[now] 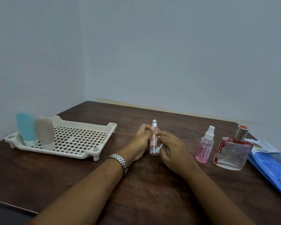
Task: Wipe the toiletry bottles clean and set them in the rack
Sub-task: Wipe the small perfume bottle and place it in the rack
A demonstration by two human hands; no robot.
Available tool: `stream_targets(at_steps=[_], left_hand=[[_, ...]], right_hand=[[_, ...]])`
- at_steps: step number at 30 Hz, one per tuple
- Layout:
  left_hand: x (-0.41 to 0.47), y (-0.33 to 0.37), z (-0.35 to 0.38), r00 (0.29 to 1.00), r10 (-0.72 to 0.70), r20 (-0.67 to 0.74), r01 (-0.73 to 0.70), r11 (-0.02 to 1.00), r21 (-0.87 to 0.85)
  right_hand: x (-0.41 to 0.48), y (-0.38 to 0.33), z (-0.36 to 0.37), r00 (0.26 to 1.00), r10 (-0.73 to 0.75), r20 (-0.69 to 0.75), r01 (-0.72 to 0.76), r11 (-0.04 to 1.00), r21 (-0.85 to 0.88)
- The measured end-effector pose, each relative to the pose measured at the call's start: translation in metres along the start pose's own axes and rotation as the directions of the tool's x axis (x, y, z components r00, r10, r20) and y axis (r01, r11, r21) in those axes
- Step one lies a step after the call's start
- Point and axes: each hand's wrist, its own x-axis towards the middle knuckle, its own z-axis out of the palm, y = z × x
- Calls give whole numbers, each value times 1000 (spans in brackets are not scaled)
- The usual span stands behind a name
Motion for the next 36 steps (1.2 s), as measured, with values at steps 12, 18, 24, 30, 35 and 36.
stream_targets(at_steps=[12,18,24,30,35,36], left_hand=[[3,-3,-1,1000,0,3,0,1000,-15],[2,-1,1,999,-26,38,27,1000,-11],[2,-5,2,998,-9,59,8,1000,6],[3,-4,1,1000,-6,29,7,999,-39],[5,-3,-2,1000,5,12,-4,998,-56],[5,-3,-2,1000,-1,12,2,999,-51]], right_hand=[[0,4,-3,999,35,-18,-34,997,66],[5,15,-5,965,148,-215,-113,980,166],[6,16,4,957,181,-225,-139,972,191],[0,11,-5,985,164,-60,-144,957,253],[-1,8,-2,991,123,48,-130,964,232],[1,10,-1,991,134,-3,-130,966,225]])
